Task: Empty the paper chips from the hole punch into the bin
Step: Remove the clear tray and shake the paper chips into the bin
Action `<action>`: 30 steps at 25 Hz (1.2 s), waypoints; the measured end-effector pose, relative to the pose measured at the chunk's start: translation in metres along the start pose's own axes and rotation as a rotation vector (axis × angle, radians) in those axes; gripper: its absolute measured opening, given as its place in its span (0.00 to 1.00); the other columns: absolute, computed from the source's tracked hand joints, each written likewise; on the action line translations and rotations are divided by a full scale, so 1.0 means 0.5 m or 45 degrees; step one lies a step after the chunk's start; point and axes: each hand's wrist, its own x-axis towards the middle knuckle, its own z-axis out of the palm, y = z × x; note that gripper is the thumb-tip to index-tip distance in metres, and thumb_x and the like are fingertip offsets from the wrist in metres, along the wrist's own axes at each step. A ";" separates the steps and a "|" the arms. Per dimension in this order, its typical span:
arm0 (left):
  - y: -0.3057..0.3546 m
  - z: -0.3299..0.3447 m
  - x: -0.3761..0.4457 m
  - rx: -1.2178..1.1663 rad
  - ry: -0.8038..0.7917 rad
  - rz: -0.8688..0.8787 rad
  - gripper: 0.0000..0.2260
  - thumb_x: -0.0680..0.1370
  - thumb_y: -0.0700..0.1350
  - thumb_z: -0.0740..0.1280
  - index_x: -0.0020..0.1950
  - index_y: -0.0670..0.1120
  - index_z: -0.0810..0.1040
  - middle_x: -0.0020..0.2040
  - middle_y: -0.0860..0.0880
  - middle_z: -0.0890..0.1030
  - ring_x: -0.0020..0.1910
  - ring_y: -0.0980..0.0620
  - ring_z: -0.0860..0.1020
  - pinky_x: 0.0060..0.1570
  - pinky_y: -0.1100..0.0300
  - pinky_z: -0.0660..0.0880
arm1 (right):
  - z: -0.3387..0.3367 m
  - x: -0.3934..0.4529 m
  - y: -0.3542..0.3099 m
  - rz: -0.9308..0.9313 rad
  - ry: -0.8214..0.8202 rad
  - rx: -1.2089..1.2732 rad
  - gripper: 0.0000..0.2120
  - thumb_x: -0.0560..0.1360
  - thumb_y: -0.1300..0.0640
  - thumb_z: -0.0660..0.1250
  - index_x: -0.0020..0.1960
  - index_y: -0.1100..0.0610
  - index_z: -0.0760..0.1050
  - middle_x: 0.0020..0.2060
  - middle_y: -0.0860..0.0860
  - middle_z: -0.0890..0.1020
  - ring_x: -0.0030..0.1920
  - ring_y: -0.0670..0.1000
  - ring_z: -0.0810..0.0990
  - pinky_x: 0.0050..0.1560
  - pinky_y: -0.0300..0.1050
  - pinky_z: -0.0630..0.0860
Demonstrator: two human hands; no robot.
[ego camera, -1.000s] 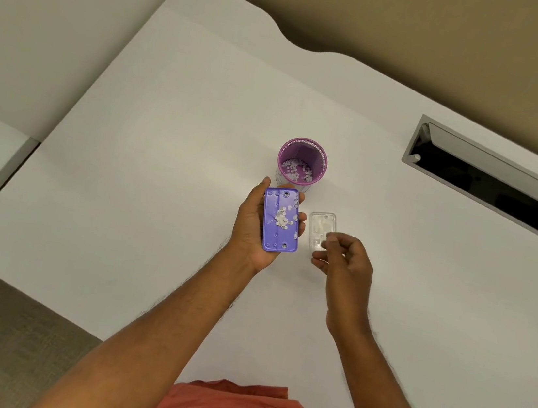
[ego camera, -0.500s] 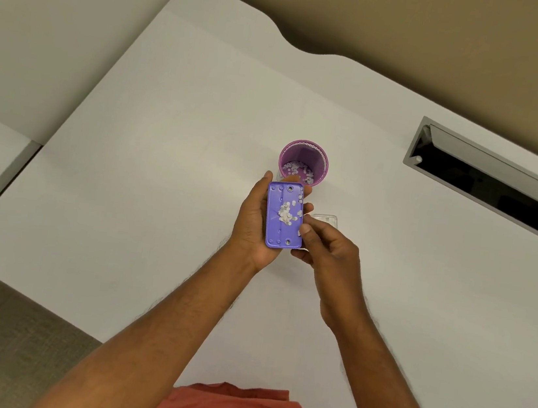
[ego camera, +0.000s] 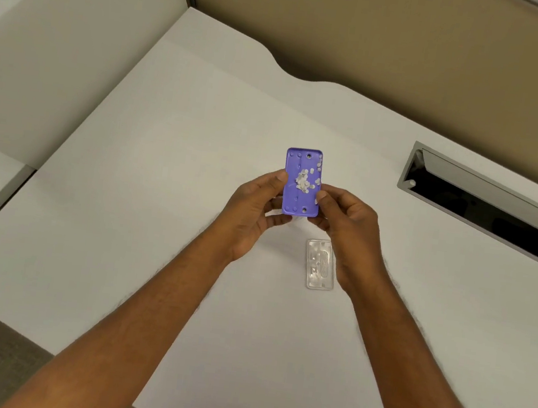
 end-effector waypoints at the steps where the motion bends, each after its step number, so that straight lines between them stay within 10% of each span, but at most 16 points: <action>1: 0.017 -0.004 0.011 0.028 -0.030 0.010 0.13 0.82 0.51 0.65 0.64 0.50 0.82 0.56 0.47 0.87 0.49 0.49 0.85 0.47 0.55 0.82 | 0.002 0.015 -0.007 -0.019 0.001 -0.024 0.08 0.81 0.61 0.66 0.57 0.57 0.83 0.45 0.50 0.89 0.42 0.45 0.87 0.42 0.35 0.81; 8: 0.072 -0.025 0.077 0.226 -0.053 0.065 0.17 0.83 0.42 0.65 0.73 0.45 0.74 0.59 0.44 0.86 0.55 0.43 0.85 0.54 0.52 0.83 | 0.013 0.093 -0.017 -0.195 0.025 -0.311 0.11 0.81 0.60 0.64 0.61 0.55 0.82 0.53 0.51 0.87 0.52 0.51 0.86 0.54 0.48 0.84; 14: 0.094 -0.031 0.099 0.340 0.027 0.143 0.19 0.84 0.40 0.64 0.75 0.43 0.71 0.63 0.43 0.84 0.59 0.45 0.84 0.60 0.49 0.81 | 0.028 0.113 -0.019 -0.420 0.044 -0.650 0.14 0.82 0.58 0.63 0.66 0.54 0.77 0.59 0.48 0.83 0.50 0.42 0.82 0.42 0.24 0.76; 21: 0.090 -0.034 0.099 0.411 0.067 0.177 0.20 0.84 0.41 0.63 0.76 0.42 0.69 0.65 0.42 0.82 0.60 0.45 0.83 0.64 0.45 0.79 | 0.035 0.104 -0.007 -0.876 0.017 -1.262 0.25 0.81 0.59 0.65 0.76 0.54 0.66 0.68 0.56 0.72 0.63 0.54 0.76 0.47 0.47 0.80; 30: 0.084 -0.035 0.089 0.385 0.056 0.166 0.21 0.83 0.39 0.64 0.76 0.41 0.69 0.65 0.41 0.82 0.60 0.45 0.83 0.61 0.50 0.81 | 0.026 0.104 0.017 -0.781 -0.018 -1.604 0.35 0.79 0.60 0.64 0.82 0.51 0.54 0.72 0.59 0.67 0.65 0.57 0.72 0.49 0.52 0.80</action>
